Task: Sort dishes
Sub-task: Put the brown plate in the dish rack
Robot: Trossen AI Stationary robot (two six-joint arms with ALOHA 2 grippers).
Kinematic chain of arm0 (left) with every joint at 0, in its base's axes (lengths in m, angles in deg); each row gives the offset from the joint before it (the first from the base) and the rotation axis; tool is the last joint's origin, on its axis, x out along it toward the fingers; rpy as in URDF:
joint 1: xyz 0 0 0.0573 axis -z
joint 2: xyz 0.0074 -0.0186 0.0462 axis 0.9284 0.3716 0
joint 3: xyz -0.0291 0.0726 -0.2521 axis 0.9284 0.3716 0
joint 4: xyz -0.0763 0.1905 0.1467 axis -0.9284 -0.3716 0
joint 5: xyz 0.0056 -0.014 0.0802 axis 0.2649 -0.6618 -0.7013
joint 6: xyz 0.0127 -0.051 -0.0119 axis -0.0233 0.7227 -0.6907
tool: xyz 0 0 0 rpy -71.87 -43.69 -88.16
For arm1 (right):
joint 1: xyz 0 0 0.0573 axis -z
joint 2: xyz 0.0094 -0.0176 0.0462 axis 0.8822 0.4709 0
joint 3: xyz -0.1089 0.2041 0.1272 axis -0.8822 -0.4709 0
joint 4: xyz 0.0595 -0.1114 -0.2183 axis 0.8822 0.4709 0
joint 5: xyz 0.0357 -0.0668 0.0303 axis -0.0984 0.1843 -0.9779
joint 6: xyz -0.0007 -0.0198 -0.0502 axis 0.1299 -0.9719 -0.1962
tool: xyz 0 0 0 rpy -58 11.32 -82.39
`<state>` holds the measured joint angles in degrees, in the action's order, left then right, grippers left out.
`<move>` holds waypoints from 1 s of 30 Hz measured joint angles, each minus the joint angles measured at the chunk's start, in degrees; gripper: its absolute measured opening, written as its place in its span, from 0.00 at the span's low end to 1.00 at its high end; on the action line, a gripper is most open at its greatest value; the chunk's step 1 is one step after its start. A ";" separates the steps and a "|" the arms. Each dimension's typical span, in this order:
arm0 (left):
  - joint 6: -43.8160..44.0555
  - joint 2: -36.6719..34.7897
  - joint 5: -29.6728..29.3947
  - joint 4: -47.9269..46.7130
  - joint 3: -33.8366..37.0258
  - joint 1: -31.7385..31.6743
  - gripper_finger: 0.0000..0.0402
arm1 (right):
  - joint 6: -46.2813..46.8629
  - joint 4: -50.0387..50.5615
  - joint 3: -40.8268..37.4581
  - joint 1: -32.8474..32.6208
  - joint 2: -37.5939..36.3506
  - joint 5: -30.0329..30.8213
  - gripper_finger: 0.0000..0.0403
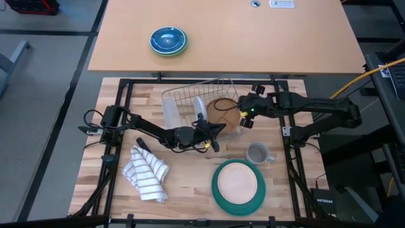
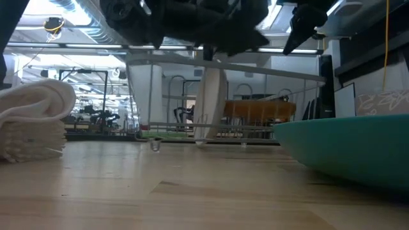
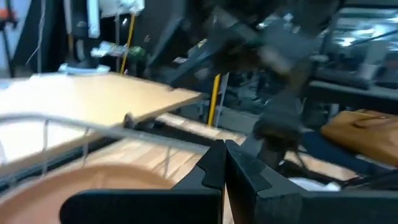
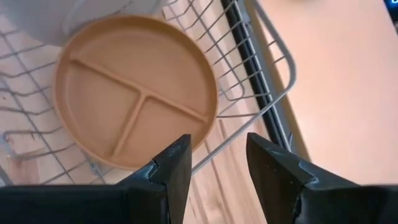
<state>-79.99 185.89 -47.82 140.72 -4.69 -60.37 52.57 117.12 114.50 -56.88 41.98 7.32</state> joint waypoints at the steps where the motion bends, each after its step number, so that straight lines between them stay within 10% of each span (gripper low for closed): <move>1: -1.27 -0.40 0.48 -0.02 -0.44 0.11 0.00 | -0.68 0.00 0.17 0.51 -0.15 -0.54 0.39; 15: -18.04 -9.10 0.68 -6.30 -1.50 3.57 0.00 | -21.84 -8.66 0.70 15.55 1.61 -25.91 0.39; 30: -23.83 -20.48 -17.73 -35.73 -1.48 8.39 0.00 | -28.40 -12.33 0.67 27.85 16.87 -35.97 0.39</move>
<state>-103.83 165.41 -65.55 104.99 -6.17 -51.98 24.17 104.78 115.17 -29.03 58.85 -28.64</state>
